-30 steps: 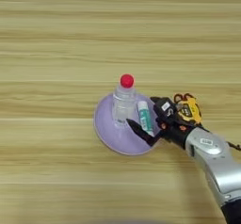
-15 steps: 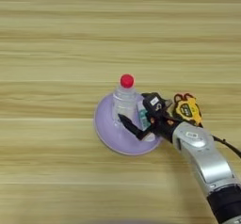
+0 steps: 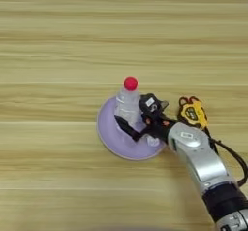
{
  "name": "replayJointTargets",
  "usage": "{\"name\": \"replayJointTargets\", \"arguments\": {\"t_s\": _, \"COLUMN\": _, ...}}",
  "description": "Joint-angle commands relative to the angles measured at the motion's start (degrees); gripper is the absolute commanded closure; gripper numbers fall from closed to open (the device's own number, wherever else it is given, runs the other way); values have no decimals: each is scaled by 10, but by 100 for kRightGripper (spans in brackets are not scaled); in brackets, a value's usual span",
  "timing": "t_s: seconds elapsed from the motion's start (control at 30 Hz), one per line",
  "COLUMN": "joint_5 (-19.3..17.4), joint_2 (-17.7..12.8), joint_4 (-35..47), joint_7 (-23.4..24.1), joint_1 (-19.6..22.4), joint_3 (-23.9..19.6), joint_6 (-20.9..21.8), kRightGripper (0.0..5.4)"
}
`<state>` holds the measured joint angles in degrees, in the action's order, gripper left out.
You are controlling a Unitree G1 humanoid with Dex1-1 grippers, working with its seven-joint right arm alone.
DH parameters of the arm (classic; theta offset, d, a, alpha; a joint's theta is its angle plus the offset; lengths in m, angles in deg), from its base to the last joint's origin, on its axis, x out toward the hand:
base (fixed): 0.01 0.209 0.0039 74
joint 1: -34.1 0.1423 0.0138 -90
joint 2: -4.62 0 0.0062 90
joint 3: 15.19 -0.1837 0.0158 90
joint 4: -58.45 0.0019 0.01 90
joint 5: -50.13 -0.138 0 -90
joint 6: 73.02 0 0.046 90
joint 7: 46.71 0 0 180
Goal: Move the objects on the table
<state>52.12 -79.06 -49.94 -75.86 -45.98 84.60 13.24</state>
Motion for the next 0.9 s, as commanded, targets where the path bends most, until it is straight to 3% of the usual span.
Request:
{"name": "replayJointTargets", "arguments": {"t_s": 0.03, "joint_5": -1, "joint_2": 2, "joint_4": 4, "joint_7": 13, "joint_1": 52, "joint_3": -7, "joint_6": 25, "kRightGripper": 6}}
{"name": "replayJointTargets", "arguments": {"t_s": 0.9, "joint_5": -5, "joint_2": 30, "joint_4": -64, "joint_7": 28, "joint_1": 84, "joint_3": -16, "joint_6": 66, "kRightGripper": 13}}
